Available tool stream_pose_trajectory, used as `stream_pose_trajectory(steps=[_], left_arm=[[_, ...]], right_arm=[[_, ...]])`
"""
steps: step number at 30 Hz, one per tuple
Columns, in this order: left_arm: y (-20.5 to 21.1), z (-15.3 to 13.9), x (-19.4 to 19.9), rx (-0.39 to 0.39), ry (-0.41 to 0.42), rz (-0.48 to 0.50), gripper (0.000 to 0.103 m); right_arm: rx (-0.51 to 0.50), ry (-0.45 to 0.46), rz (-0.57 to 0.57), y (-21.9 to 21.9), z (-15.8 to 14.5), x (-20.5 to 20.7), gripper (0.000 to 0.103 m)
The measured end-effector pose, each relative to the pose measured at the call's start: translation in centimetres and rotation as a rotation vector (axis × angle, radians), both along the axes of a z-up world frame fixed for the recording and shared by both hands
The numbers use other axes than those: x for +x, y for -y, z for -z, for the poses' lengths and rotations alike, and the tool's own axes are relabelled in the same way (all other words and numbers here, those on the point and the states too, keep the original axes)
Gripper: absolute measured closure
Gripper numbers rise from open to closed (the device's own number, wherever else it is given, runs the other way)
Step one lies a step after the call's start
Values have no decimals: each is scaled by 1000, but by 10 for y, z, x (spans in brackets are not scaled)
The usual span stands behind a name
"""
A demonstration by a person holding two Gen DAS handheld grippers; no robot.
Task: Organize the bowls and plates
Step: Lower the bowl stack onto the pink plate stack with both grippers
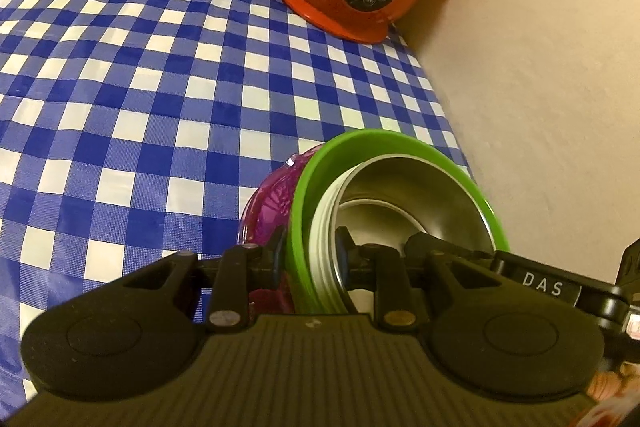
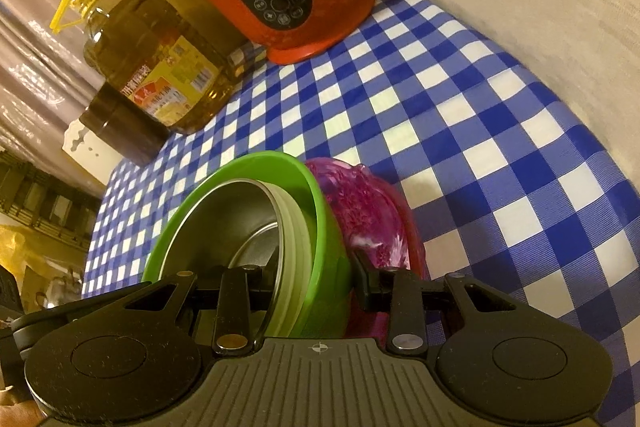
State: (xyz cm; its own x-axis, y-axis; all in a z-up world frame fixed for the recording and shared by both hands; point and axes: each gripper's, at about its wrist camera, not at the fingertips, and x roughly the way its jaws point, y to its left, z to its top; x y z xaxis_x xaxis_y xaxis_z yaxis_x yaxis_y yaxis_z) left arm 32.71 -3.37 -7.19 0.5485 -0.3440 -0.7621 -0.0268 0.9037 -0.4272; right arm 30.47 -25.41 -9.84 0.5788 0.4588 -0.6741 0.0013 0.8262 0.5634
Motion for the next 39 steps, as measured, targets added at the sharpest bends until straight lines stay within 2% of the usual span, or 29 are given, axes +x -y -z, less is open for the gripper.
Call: stream_pose_trajectory(steps=[16, 21, 31, 39], left_arm=[[5, 1, 3, 31, 35, 8, 82], [4, -2, -1, 38, 51, 6, 81], [0, -15, -13, 39, 69, -15, 79], [3, -26, -35, 62, 80, -8, 71]], right_arm=[[-52, 4, -1, -2, 4, 4, 67], [-77, 41, -16, -3, -2, 1, 55], [-79, 70, 12, 7, -14, -15, 54], [-76, 75, 21, 8, -24, -35, 54]])
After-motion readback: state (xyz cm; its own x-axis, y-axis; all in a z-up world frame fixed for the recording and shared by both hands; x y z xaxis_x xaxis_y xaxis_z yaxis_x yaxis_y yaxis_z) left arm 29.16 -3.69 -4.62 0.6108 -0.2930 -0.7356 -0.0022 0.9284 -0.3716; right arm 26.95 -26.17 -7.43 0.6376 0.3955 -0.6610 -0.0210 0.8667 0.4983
